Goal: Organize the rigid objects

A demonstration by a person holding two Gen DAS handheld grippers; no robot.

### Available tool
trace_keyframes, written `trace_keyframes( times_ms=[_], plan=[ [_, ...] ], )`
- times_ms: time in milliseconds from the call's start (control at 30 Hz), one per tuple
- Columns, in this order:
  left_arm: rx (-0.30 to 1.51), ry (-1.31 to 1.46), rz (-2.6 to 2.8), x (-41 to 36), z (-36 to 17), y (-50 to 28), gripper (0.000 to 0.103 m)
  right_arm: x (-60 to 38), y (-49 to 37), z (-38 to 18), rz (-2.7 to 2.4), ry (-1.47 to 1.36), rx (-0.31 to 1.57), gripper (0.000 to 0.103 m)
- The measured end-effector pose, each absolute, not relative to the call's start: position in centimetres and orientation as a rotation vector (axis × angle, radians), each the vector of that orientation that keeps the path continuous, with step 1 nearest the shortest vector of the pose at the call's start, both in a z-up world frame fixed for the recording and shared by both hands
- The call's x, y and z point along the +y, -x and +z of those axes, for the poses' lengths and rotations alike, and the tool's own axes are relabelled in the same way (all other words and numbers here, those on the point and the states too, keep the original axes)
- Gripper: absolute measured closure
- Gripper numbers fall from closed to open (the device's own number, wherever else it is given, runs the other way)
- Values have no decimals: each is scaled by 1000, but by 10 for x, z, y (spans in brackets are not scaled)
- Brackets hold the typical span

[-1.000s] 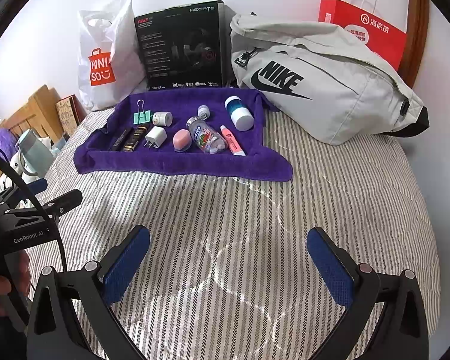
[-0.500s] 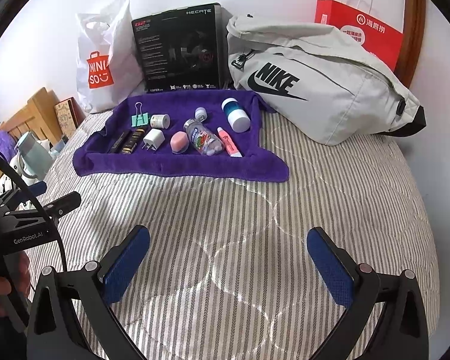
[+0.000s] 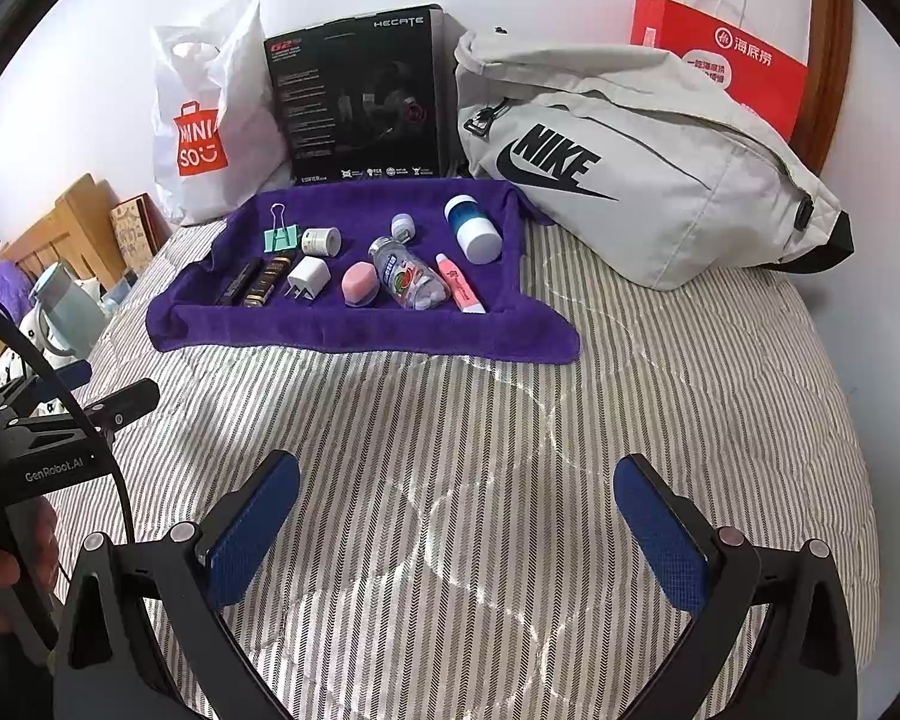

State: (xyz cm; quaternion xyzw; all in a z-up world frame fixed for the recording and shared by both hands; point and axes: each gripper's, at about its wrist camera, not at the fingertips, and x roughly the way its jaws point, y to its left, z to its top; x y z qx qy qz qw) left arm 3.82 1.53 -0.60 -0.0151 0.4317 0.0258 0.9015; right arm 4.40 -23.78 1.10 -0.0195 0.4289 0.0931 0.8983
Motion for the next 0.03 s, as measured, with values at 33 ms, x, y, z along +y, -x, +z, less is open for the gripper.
trace_keyframes(
  times_ms=[33],
  plan=[
    [890, 32, 51, 15, -6, -39, 0, -238, -44, 11, 194, 42, 888, 0]
  ],
)
